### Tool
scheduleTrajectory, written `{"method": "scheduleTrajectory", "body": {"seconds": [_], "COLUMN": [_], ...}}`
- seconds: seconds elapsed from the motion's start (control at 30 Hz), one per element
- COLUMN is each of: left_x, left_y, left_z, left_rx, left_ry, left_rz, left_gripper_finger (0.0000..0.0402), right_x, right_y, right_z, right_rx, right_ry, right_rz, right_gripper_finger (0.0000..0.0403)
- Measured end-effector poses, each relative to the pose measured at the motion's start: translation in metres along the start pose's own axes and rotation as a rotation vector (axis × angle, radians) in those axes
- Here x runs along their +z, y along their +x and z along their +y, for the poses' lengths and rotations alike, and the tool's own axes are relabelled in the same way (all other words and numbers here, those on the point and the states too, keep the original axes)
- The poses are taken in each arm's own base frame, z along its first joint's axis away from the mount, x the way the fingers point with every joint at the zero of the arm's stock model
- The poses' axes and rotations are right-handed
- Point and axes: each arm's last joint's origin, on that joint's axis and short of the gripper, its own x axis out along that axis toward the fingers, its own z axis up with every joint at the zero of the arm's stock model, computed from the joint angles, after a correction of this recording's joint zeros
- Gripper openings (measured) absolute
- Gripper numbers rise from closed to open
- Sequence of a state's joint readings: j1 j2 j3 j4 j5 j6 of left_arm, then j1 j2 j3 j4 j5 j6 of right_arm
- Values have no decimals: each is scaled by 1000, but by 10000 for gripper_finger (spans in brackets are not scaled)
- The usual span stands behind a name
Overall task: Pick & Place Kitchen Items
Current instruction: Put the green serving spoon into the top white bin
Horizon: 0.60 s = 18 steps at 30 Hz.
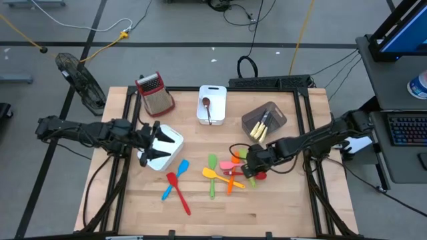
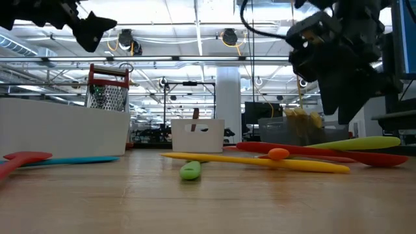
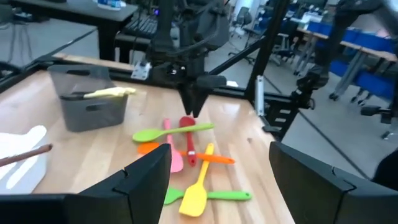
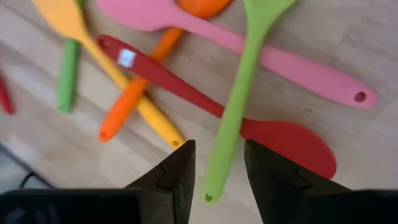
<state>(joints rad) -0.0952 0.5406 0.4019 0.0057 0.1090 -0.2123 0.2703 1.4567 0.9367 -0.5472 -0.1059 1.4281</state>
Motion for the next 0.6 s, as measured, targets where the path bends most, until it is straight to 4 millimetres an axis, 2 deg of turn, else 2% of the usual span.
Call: {"method": "scheduleTrajectory", "body": {"seconds": [0.27, 0.6], "left_x": [-3, -3], "left_y": [0, 0], "left_z": [3, 3], "left_rx": [92, 92], "left_ry": [-9, -8], "left_rz": [20, 23], "left_gripper_finger": [274, 274], "right_x": [4, 7], "right_y": [12, 22], "right_z": [0, 0], "right_rx": [-28, -48], "right_ry": [12, 21], "right_rz": [-1, -27], "right_gripper_finger": [130, 130]}}
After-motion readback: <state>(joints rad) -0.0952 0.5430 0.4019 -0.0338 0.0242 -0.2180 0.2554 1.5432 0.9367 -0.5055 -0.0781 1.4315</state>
